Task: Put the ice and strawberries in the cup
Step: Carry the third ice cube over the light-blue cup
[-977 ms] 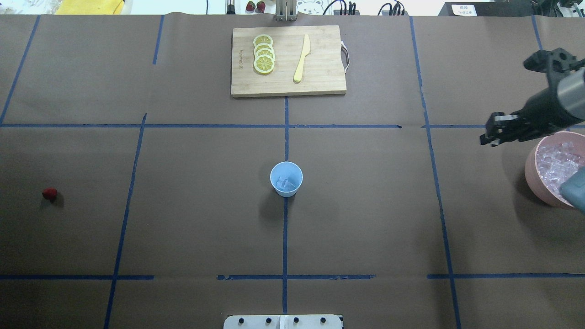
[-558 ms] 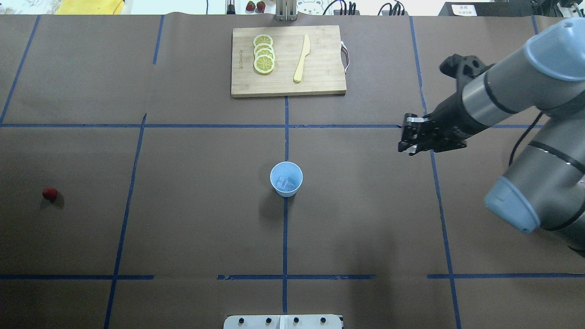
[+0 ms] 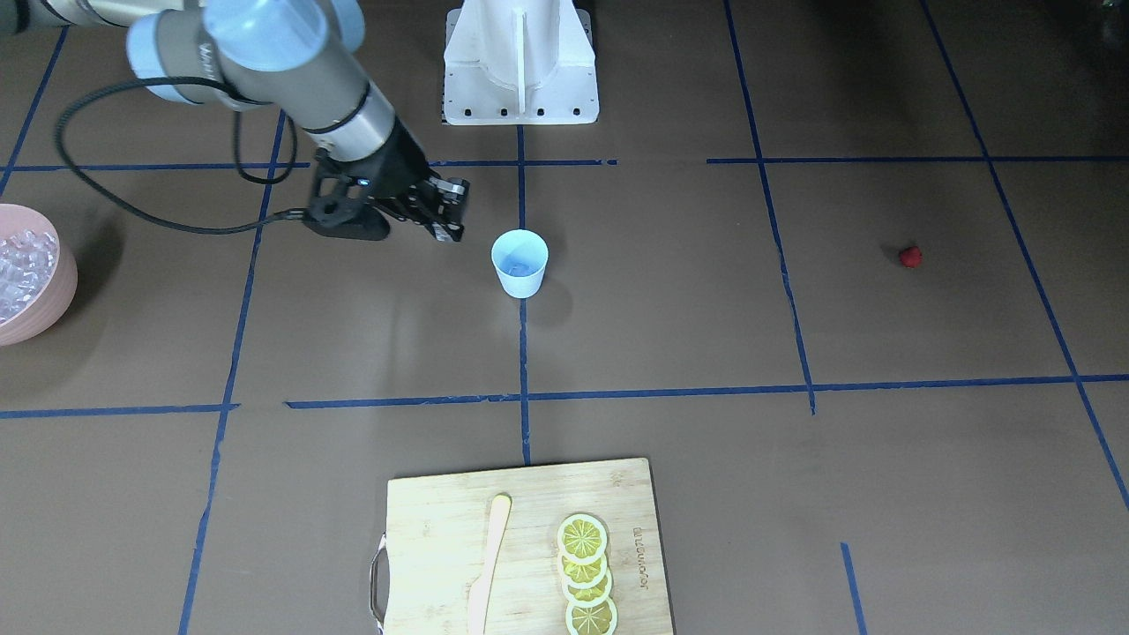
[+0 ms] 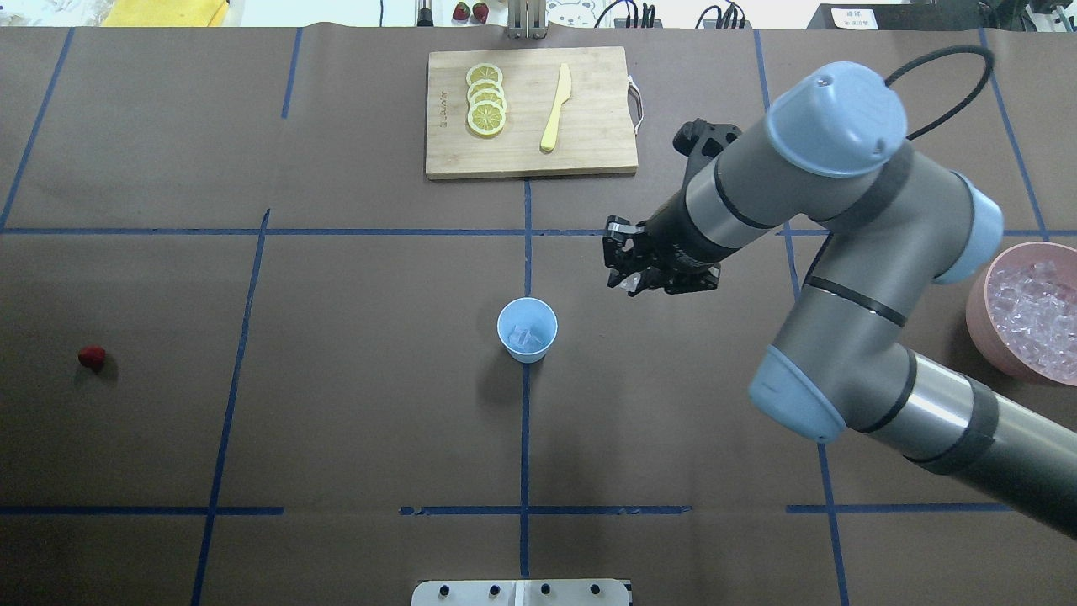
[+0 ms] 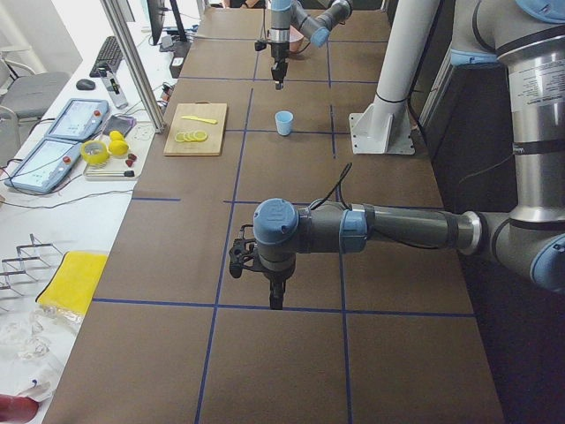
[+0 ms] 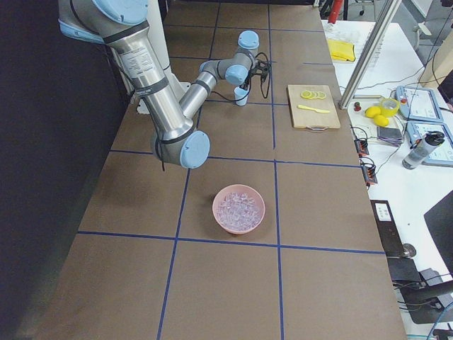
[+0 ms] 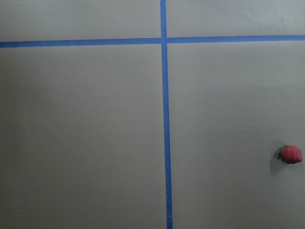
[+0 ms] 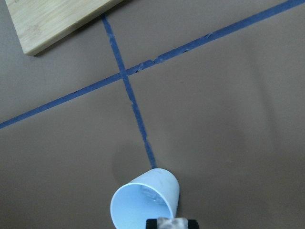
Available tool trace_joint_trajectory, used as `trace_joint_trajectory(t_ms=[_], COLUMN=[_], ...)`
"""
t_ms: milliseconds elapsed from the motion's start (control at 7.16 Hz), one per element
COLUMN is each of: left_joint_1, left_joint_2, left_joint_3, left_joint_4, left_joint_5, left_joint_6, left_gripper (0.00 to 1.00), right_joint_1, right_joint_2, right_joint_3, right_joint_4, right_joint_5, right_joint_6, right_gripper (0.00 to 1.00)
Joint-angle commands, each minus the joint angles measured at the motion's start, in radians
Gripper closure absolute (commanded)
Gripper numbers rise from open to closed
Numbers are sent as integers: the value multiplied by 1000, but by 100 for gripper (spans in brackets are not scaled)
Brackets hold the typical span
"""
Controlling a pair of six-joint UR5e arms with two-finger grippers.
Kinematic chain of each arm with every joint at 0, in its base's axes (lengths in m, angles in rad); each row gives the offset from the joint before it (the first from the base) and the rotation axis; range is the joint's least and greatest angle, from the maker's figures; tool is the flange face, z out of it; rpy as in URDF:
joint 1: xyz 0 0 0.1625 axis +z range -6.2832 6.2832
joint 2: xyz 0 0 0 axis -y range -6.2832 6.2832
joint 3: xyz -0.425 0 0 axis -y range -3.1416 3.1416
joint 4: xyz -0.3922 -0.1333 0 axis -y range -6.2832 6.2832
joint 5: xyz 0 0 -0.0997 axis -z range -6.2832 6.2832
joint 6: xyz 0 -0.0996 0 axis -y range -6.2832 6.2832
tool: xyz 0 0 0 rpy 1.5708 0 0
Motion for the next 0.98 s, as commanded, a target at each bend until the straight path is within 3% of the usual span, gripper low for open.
trace_joint_trajectory(t_ms=[0,558,698,838], left_joint_1=[1,1,1,0], left_joint_2=[-1,1,3,7], left_joint_3=[-1,-42,-42,-42], left_joint_4=[0,1,1,1], left_joint_5=[-2,-2,-3,-5], left_joint_6=[1,-5,-5,-5], left_gripper=[0,0,0,0], right_joint_1=[-54,-169,-168,-168], right_joint_2=[69,91,97,97], right_joint_3=[-79,-115,-115,-116], right_joint_4=[5,8,8,7], right_joint_5=[-61,-174,-177,-179], right_joint_6=[62,98,99,100], right_gripper=[100,97,82,77])
